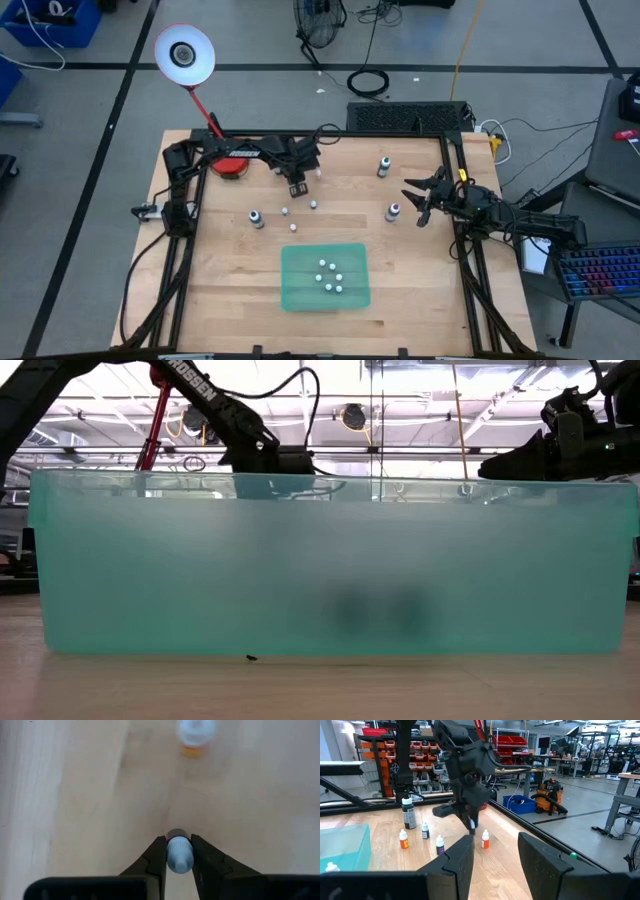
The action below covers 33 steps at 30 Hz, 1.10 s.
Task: Pick & Place food coloring
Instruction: Put the top small black food coloring bottle into the blue bin
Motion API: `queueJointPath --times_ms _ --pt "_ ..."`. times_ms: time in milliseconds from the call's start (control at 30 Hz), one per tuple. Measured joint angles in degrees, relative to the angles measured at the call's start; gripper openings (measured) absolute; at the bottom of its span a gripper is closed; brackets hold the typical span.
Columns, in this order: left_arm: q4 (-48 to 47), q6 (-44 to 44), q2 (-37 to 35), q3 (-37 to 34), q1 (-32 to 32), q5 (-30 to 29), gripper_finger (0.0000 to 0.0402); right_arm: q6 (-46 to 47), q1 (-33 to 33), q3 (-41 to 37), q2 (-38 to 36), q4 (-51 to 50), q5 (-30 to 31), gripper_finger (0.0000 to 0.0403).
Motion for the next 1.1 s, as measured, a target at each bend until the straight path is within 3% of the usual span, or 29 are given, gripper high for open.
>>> queueJointPath --times_ms 267,500,667,867,1100 --pt "-10.8 -0.8 -4.1 8.6 -13.6 -3.4 0.0067 0.0 0.0 0.0 0.0 0.0 0.0 0.0141" --pt "-10.4 -7.7 -6.2 11.2 -29.8 -5.8 0.0067 0.0 0.0 0.0 0.1 0.0 0.0 0.0141" --pt "-9.4 -15.0 -4.1 11.0 -38.0 -6.6 0.0067 0.0 0.0 0.0 0.1 0.0 0.0 0.0141" --pt "-6.3 -19.6 -0.1 11.0 -42.7 -6.6 0.0067 0.0 0.0 0.0 0.1 -0.1 0.0 0.0141" --pt "-6.1 -20.0 4.4 11.0 -42.5 -5.8 0.0067 0.0 0.0 0.0 0.1 -0.1 0.0 0.0141"
